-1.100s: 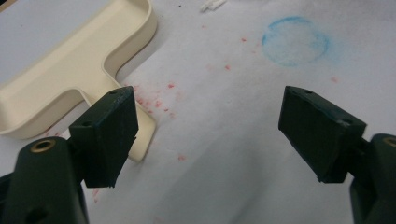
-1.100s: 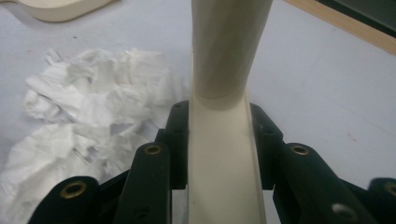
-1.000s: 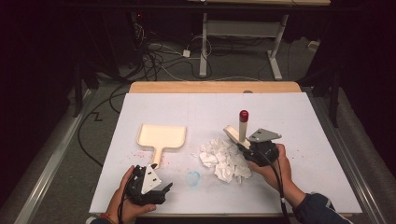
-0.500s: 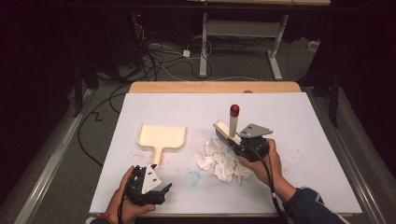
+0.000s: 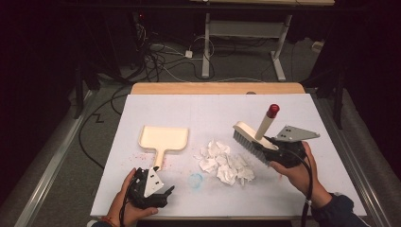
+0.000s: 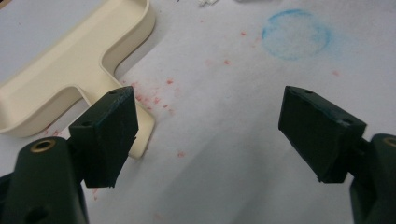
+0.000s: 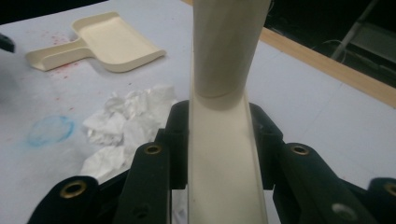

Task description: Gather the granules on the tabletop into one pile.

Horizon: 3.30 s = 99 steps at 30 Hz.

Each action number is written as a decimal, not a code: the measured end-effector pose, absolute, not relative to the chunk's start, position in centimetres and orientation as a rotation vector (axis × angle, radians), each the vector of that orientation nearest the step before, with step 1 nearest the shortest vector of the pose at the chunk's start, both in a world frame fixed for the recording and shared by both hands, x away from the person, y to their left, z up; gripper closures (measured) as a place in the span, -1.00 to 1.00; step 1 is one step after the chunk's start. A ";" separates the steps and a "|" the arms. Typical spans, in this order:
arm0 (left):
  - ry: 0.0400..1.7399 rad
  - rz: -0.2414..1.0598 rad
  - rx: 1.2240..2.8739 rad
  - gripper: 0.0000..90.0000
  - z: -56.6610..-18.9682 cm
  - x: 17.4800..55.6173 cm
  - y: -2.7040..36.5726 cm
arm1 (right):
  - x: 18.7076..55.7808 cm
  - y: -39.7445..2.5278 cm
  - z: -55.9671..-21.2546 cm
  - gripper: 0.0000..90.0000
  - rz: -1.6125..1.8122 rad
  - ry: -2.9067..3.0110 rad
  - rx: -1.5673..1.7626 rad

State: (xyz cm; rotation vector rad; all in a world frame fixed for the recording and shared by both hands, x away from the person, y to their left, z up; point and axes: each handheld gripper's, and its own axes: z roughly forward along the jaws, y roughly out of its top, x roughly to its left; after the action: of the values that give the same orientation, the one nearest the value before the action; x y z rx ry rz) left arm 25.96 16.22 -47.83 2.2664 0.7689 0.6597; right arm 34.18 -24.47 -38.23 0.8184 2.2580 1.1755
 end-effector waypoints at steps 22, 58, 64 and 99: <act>0.766 0.668 2.261 -0.58 -47.6 26.0 16.2 | 30.8 -27.5 -41.8 0.52 1.053 2.467 0.771; 0.762 0.668 2.277 -0.58 -47.6 26.0 15.9 | 30.0 -25.8 -38.5 0.52 1.266 2.356 0.691; 0.762 0.666 2.280 -0.58 -47.6 26.0 16.1 | 28.8 -26.5 -38.4 0.52 1.219 2.438 0.644; 0.753 0.647 2.293 -0.58 -47.9 26.0 16.0 | 30.5 -22.9 -41.5 0.52 1.223 2.492 0.573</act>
State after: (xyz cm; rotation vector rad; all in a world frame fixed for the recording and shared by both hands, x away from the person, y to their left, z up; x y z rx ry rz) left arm 26.03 15.96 -47.95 2.2931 0.7534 0.6474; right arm 30.50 -22.91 -41.45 0.5731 2.4916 1.2231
